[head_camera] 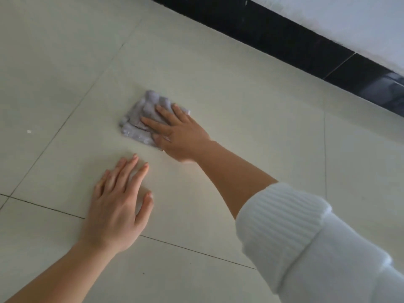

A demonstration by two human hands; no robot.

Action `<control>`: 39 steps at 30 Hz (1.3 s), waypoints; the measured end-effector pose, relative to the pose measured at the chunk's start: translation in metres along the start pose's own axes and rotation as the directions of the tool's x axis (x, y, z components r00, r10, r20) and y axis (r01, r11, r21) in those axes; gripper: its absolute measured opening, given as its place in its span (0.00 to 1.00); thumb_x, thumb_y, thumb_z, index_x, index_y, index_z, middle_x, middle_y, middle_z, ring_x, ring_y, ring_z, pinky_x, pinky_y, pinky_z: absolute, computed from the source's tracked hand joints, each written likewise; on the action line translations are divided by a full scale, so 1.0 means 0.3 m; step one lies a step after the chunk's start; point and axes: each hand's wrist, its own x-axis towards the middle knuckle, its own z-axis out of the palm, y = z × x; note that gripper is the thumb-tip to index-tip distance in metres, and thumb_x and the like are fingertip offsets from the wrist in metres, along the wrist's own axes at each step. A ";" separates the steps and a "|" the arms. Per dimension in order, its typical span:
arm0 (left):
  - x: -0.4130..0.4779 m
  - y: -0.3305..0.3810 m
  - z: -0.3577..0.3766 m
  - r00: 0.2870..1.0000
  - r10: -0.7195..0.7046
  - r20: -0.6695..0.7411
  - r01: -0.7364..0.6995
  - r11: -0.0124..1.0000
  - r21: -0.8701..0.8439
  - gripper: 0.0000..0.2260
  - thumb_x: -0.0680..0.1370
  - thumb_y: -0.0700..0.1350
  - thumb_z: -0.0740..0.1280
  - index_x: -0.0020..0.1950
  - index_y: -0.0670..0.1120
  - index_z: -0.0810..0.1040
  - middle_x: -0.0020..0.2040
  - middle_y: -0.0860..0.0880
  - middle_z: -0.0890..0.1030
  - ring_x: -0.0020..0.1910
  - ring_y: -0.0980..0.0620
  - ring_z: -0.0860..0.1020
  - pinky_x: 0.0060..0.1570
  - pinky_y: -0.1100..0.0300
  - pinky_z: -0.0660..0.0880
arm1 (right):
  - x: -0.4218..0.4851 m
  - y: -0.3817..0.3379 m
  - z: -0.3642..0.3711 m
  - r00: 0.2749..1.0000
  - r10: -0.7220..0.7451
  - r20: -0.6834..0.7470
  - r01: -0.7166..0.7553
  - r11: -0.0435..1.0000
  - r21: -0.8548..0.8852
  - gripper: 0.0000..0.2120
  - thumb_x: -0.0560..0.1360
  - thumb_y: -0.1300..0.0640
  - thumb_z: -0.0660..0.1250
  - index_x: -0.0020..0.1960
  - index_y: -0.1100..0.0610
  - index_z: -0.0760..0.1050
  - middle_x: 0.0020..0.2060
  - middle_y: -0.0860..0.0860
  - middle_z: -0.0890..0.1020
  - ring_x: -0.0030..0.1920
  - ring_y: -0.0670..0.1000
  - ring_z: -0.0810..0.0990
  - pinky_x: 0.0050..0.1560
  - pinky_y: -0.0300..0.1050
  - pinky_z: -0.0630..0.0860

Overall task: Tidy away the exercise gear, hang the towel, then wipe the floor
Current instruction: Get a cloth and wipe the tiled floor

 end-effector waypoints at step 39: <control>-0.595 -0.093 -0.082 0.924 -0.367 0.110 0.357 0.929 0.096 0.28 0.78 0.54 0.50 0.76 0.43 0.57 0.77 0.42 0.57 0.76 0.43 0.55 0.71 0.46 0.56 | -0.795 -0.023 0.300 0.740 0.664 -0.107 -0.606 0.727 0.322 0.23 0.82 0.44 0.43 0.77 0.38 0.45 0.78 0.47 0.44 0.76 0.58 0.37 0.76 0.53 0.38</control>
